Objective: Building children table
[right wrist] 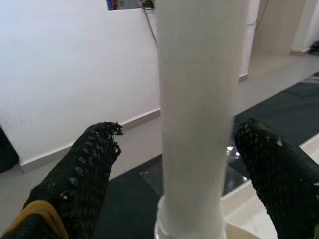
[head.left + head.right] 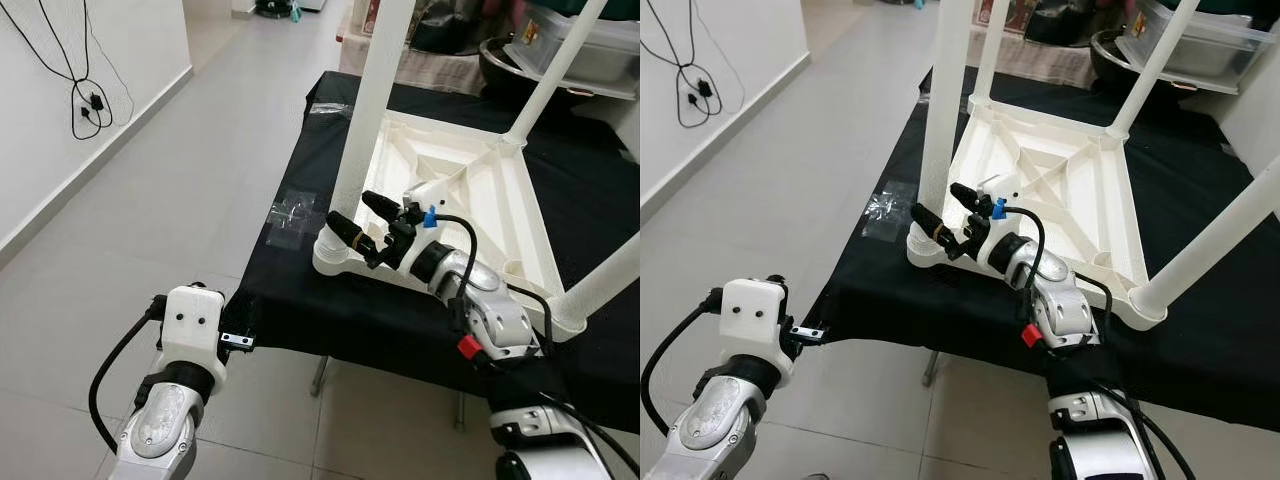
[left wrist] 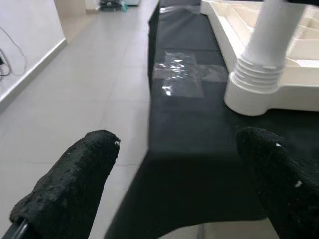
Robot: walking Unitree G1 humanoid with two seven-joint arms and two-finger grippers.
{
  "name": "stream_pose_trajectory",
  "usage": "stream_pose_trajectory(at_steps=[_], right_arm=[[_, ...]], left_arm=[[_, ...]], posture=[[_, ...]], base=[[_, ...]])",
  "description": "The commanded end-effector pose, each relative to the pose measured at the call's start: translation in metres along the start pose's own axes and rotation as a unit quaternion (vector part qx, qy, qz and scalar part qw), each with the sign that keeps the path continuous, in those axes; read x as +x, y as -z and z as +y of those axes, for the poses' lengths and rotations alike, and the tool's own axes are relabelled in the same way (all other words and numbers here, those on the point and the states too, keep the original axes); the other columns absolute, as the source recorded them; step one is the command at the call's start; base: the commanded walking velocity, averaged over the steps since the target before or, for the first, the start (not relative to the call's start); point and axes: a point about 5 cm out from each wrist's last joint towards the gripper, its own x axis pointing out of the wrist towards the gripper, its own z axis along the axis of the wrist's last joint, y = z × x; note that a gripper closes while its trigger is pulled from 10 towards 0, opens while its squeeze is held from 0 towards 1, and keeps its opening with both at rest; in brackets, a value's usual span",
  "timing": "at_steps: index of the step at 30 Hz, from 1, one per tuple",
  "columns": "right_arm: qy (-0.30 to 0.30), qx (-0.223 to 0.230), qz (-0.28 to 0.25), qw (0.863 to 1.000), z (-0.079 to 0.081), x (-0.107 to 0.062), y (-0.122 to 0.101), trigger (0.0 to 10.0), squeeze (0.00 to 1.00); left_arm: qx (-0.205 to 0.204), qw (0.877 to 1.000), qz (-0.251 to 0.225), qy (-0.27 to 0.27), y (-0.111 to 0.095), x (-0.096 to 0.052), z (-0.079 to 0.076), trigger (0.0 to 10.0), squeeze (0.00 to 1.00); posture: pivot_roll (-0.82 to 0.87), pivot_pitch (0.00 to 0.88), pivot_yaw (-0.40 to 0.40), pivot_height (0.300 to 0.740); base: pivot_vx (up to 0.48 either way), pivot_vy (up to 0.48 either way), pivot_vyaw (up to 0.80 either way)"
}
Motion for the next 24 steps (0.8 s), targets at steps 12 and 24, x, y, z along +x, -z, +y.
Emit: stream_pose_trajectory(at_steps=[12, 24], right_arm=[[0.003, -0.005, -0.016, 1.000, 0.000, 0.028, -0.005, 10.0, 0.00], [0.011, 0.004, -0.027, 1.000, -0.001, 0.046, -0.012, 10.0, 0.00]], left_arm=[[-0.010, 1.000, 0.002, 0.016, 0.000, -0.003, -0.010, 10.0, 0.00], [-0.011, 1.000, 0.004, 0.012, 0.000, -0.006, -0.010, 10.0, 0.00]], posture=[[0.15, 0.141, -0.138, 0.740], [0.15, 0.162, -0.149, 0.740]], base=[[0.000, 0.000, 0.00], [0.000, 0.000, 0.00]])
